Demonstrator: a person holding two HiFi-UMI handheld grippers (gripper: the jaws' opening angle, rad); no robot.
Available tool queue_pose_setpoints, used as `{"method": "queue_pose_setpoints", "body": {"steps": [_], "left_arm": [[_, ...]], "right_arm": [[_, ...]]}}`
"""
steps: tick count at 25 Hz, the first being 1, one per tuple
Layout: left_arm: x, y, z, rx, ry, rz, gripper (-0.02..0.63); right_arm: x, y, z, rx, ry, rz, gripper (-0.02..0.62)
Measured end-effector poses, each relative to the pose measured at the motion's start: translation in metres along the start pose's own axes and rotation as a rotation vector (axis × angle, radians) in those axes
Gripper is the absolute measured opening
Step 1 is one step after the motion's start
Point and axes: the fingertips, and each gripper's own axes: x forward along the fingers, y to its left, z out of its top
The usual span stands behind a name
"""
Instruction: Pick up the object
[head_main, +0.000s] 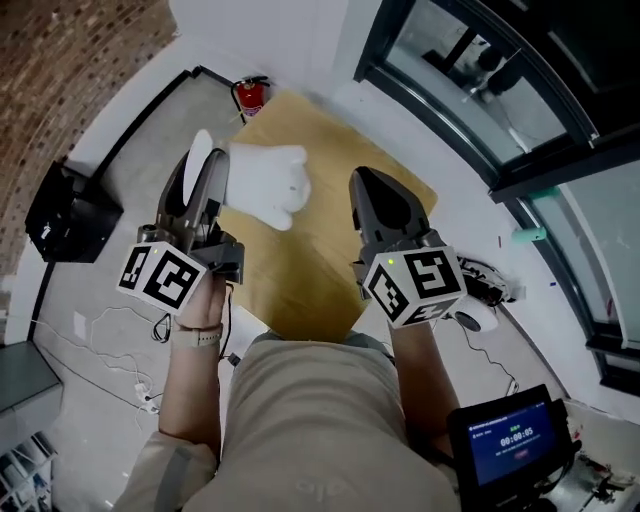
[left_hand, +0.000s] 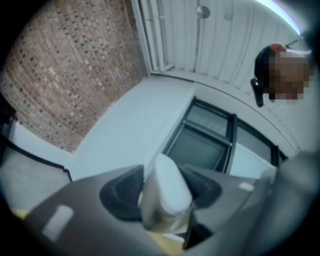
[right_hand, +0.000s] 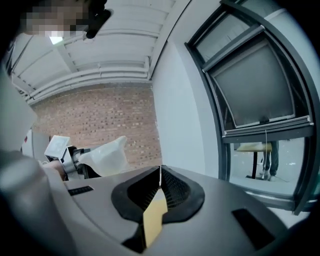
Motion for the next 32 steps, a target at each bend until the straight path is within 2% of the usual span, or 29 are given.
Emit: {"method": "queue_pose_setpoints", "body": {"steps": [3, 6, 11, 14, 18, 22, 32], "left_arm": [[-0.008, -0.010, 0.013, -0.022, -0.024, -0.018, 0.213], [-0.015, -0.023, 0.030, -0.054, -0.058, -0.030, 0.212], [-0.016, -0.060, 0.046, -0.084, -0.089, -0.055, 0.212], [-0.021, -0.074, 0.037, -0.093, -0.077, -0.058, 0.212], [-0.024, -0.073, 0.028, -0.134, -0.058, -0.051, 0.207], [-0.026, -0.072, 0.030, -0.095, -0.048, -0.051, 0.207], [-0.013, -0.075, 0.018, -0.124, -0.032, -0.075, 0.206]], "right_arm": [[0.009, 0.005, 0.005, 0.016, -0.032, 0.014, 0.012], [0.011, 0.008, 0.015, 0.081, -0.066, 0.050, 0.012], [-0.007, 0.047, 0.033, 0.129, -0.105, 0.244, 0.012], [-0.013, 0.075, 0.031, 0.183, -0.102, 0.300, 0.012], [-0.013, 0.078, 0.032, 0.259, -0.103, 0.302, 0.011], [-0.008, 0.077, 0.031, 0.254, -0.103, 0.295, 0.011], [-0.010, 0.066, 0.027, 0.254, -0.093, 0.278, 0.011]]}}
